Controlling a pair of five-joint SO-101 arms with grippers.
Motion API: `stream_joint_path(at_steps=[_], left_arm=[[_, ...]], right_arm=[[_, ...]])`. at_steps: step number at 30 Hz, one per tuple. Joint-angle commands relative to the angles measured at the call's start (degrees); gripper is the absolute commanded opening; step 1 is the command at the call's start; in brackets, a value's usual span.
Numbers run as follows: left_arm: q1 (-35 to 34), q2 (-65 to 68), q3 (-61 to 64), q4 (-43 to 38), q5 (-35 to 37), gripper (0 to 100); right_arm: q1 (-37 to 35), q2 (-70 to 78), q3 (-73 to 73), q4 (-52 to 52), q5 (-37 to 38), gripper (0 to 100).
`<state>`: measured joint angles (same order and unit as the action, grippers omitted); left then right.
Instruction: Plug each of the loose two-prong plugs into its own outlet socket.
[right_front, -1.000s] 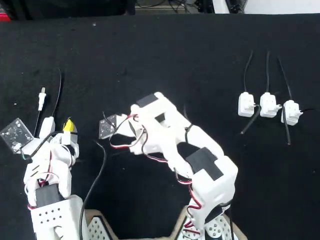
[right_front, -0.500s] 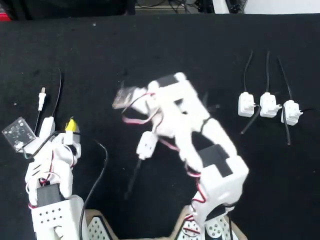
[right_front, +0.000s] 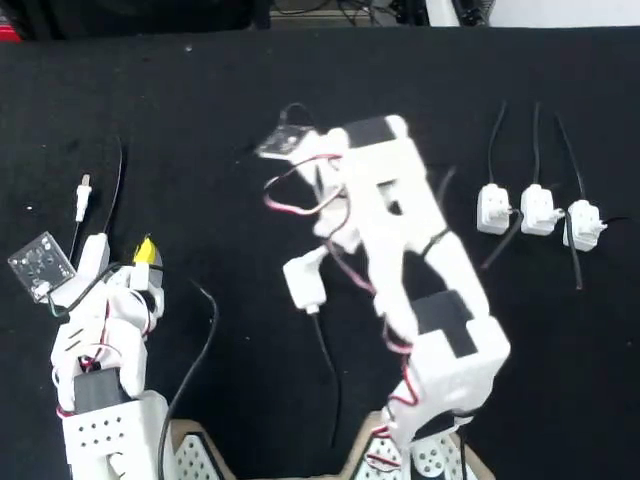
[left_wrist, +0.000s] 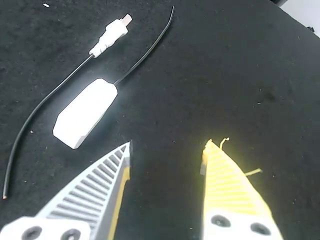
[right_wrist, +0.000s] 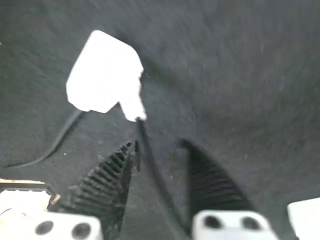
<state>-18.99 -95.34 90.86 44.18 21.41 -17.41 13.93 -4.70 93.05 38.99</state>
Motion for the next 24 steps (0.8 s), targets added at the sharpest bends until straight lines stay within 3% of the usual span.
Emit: stream_joint_path(at_steps=[1,5,11,15,17,20,24], left_arm=[[0.48,-0.44,-2.86,-1.32,-0.62,23],[0.13,-0.44,-2.95,-1.32,-0.62,23],[0.13,-0.44,-2.95,-1.32,-0.62,23],[0.04,-0.44,-2.95,-1.32,-0.7,23],[0.04,-0.44,-2.95,-1.32,-0.7,23],[0.04,-0.44,-2.95,-1.32,-0.7,23],[0.04,-0.44,-2.95,-1.23,-0.7,23]], right_arm=[[-7.12,-6.2,-2.07,0.44,-0.26,34.2],[-11.87,-8.31,-4.53,0.35,-3.08,34.2],[-14.59,-11.74,-11.38,3.6,-20.31,33.2],[-13.54,-8.31,-3.56,4.22,-17.05,22.9],[-13.45,-5.93,2.77,-0.53,-17.58,23.0],[-13.1,-4.53,9.98,-8.26,-22.59,26.4],[-13.71,-6.46,16.04,-10.11,-30.15,27.6]])
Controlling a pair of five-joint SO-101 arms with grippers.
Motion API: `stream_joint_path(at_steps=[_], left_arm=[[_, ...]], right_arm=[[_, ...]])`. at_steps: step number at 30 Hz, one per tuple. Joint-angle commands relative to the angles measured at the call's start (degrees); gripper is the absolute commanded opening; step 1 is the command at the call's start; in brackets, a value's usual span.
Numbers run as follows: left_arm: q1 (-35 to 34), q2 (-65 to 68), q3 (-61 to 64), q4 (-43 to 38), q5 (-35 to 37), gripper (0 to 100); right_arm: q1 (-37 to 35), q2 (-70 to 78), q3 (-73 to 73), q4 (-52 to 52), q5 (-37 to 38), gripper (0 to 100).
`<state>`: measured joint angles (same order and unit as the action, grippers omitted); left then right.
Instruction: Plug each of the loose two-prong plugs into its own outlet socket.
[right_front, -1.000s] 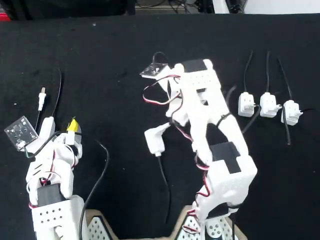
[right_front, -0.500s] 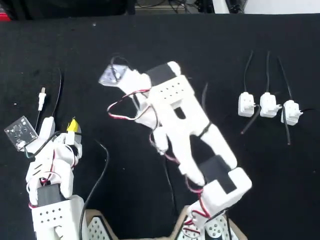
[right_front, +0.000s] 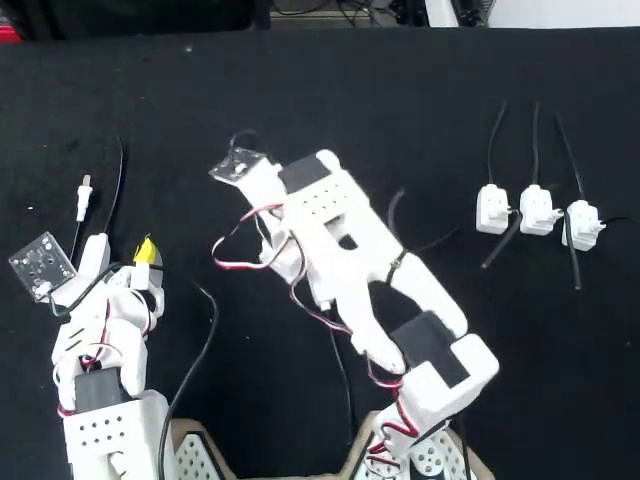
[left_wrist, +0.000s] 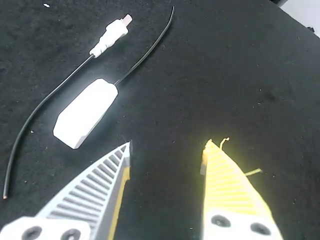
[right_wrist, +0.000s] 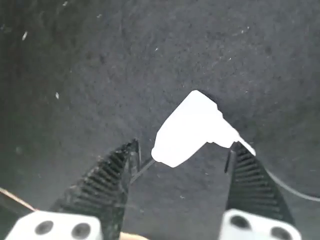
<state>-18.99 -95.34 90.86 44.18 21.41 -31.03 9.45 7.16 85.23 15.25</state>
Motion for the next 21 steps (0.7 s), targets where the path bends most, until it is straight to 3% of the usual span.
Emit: stream_joint_path(at_steps=[1,12,17,21], left_arm=[[0.04,-0.44,-2.95,-1.23,-0.7,23],[0.48,-0.44,-3.03,-1.23,-0.7,23],[0.48,-0.44,-3.03,-1.23,-0.7,23],[0.13,-0.44,-2.95,-1.23,-0.7,23]], right_arm=[[-0.79,-2.68,5.23,-2.37,-7.47,27.6],[4.4,-3.38,16.4,-16.26,-10.9,26.3],[6.24,-3.82,19.56,-24.26,-10.99,0.2],[10.99,-4.88,19.38,-24.09,-10.29,1.2]])
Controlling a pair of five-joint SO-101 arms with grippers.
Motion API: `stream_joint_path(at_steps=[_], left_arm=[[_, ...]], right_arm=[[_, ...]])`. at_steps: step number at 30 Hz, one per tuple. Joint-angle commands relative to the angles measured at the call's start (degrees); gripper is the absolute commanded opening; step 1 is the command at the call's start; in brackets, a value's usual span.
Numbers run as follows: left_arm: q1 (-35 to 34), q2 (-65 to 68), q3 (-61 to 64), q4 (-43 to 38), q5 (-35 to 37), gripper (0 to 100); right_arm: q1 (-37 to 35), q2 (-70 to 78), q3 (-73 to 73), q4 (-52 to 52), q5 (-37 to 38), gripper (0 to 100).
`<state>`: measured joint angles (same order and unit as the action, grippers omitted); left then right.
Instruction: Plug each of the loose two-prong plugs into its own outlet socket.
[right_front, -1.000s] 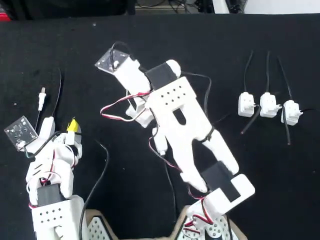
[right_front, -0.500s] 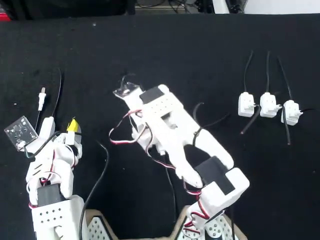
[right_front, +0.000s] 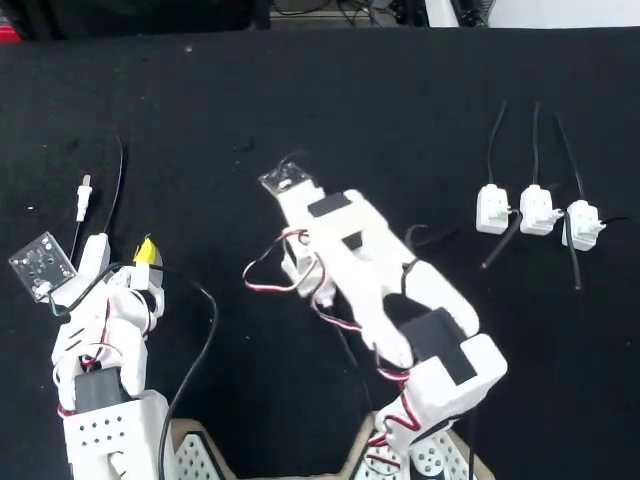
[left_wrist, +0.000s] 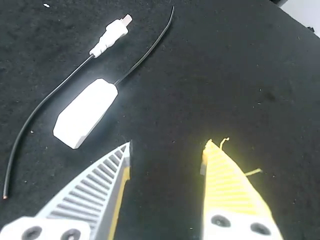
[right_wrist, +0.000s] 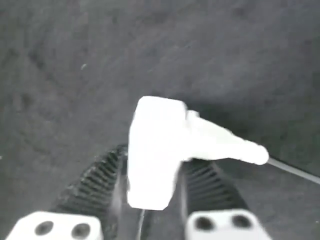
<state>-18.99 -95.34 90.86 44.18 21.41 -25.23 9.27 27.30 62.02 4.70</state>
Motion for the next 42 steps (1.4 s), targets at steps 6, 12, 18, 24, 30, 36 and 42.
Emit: stream_joint_path(at_steps=[6,12,18,24,30,36,42], left_arm=[[0.57,-0.44,-2.95,-1.23,-0.7,23],[0.13,-0.44,-2.95,-1.23,-0.7,23],[0.13,-0.44,-2.86,-1.23,-0.7,23],[0.13,-0.44,-2.86,-1.23,-0.7,23],[0.13,-0.44,-2.86,-1.23,-0.7,23],[0.13,-0.44,-2.86,-1.23,-0.7,23],[0.13,-0.44,-2.86,-1.23,-0.7,23]], right_arm=[[15.56,-14.37,-16.84,10.9,12.04,1.1],[22.51,-14.73,-42.33,24.0,14.07,1.1],[29.1,-1.36,-57.27,27.43,14.07,1.1],[33.85,16.75,-68.18,27.34,13.63,1.1],[37.01,28.79,-79.96,28.66,10.46,1.6],[35.69,34.86,-89.01,35.43,9.67,23.3],[35.52,31.96,-103.96,39.12,9.67,32.5]])
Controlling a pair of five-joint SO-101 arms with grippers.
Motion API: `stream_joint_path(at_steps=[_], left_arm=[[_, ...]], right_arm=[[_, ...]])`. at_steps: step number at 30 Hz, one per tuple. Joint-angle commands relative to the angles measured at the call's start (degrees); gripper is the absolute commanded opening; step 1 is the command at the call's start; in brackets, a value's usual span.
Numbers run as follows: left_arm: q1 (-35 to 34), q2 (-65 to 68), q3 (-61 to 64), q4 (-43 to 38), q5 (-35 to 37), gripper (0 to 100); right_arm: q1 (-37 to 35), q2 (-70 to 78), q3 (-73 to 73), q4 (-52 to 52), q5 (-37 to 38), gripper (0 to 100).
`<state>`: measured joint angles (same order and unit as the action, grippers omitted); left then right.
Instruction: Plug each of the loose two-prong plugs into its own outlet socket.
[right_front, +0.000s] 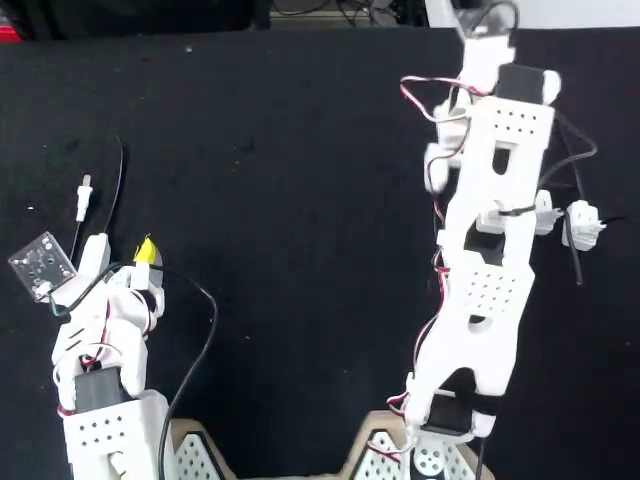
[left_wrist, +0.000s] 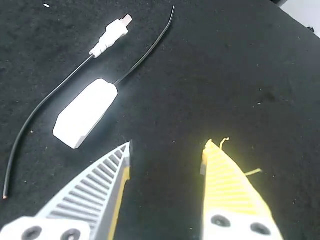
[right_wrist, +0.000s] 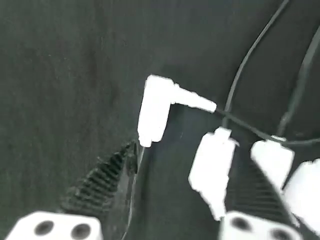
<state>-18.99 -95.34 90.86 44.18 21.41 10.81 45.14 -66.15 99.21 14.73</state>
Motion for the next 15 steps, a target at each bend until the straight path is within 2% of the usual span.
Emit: stream_joint_path(at_steps=[1,7,10,15], left_arm=[[0.13,-0.44,-2.86,-1.23,-0.7,23],[0.13,-0.44,-2.86,-1.23,-0.7,23],[0.13,-0.44,-2.86,-1.23,-0.7,23],[0.13,-0.44,-2.86,-1.32,-0.7,23]], right_arm=[[-0.53,-5.32,-11.38,2.02,-0.35,31.2],[-1.05,-18.07,-5.41,2.02,-0.35,22.7],[-2.55,-26.42,3.38,2.02,-0.35,22.6],[-9.23,-41.45,20.62,2.02,-0.26,22.5]])
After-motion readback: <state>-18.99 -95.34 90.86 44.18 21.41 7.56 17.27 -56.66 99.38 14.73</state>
